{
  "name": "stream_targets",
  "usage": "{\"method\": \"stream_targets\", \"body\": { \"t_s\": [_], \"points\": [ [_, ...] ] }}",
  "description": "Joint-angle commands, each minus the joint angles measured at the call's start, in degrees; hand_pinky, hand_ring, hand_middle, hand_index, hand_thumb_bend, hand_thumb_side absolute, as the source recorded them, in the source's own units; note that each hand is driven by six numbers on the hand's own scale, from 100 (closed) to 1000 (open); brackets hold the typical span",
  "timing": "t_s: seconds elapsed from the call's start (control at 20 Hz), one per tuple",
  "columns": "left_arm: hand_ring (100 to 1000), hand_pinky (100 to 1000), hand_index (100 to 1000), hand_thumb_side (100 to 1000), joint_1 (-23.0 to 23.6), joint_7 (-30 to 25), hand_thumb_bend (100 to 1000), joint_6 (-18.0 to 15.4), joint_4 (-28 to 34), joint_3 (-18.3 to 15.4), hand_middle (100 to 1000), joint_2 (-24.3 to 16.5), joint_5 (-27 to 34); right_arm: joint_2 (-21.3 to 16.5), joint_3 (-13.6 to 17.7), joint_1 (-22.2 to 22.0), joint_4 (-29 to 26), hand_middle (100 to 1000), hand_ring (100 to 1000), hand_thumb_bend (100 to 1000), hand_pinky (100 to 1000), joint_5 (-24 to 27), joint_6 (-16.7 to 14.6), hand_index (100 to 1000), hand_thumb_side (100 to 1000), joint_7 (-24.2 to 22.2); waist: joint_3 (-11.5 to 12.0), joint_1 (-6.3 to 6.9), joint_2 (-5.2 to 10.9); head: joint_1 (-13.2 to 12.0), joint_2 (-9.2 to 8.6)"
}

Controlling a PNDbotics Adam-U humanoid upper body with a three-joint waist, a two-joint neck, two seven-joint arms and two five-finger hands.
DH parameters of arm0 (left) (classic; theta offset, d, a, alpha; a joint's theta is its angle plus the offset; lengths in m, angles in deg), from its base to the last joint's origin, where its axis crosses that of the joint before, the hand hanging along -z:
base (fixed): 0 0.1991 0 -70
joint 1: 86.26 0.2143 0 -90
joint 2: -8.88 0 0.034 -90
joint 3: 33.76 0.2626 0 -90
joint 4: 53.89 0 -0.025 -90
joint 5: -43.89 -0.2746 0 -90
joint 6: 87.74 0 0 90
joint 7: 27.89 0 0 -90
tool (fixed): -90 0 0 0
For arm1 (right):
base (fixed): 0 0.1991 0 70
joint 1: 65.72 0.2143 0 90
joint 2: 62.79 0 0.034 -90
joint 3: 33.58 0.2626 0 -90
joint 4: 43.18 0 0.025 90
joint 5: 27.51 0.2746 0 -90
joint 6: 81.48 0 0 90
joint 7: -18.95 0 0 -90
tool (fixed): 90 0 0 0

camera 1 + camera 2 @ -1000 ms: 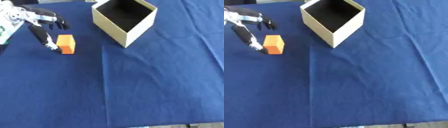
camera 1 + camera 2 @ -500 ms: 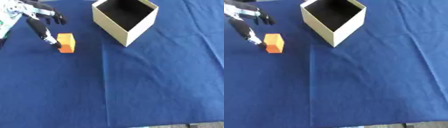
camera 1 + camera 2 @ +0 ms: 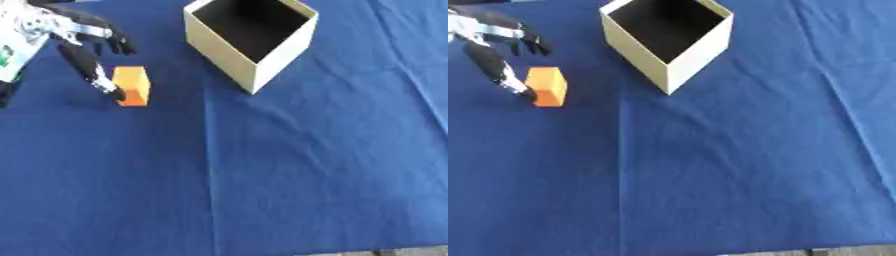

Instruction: Pick up objects on the table and place them in the box.

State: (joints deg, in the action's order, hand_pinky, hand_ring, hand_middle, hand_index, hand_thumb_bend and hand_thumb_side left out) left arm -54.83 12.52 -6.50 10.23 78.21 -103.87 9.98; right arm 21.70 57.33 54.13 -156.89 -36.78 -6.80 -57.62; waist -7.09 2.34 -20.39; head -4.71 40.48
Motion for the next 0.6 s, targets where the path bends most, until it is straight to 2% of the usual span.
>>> {"method": "stream_targets", "body": {
  "t_s": [0.05,0.3,0.5,0.6],
  "points": [
    [874,758,921,510,-1.2,0.0,703,-0.9,-0.3,-0.9,825,-0.6,-0.6,-0.7,0.7,0.9,-0.9,614,678,100,774,0.2,0.2,753,818,0.2,-0.1,-0.18,1.06,-0.2,-0.75],
    [856,742,900,526,-1.1,1.1,722,-1.2,-0.9,-1.1,788,-0.2,-2.0,-0.6,0.8,0.9,-0.9,613,678,100,774,0.2,0.3,752,818,0.4,-0.3,-0.11,0.92,-0.3,-0.86],
    [769,651,799,549,-1.0,3.6,671,-1.2,-0.9,-0.9,646,0.0,-4.3,-0.4,0.9,0.8,-0.9,613,679,100,774,0.2,0.3,752,817,0.6,-0.5,-0.01,0.91,-0.3,-0.72],
    [716,592,742,554,-1.1,4.8,601,-1.3,-0.8,-0.9,587,0.2,-4.9,-0.4,0.9,0.7,-0.9,613,678,100,774,0.2,0.4,752,817,0.7,-0.5,-0.01,0.92,-0.4,-0.58]
  ]
}}
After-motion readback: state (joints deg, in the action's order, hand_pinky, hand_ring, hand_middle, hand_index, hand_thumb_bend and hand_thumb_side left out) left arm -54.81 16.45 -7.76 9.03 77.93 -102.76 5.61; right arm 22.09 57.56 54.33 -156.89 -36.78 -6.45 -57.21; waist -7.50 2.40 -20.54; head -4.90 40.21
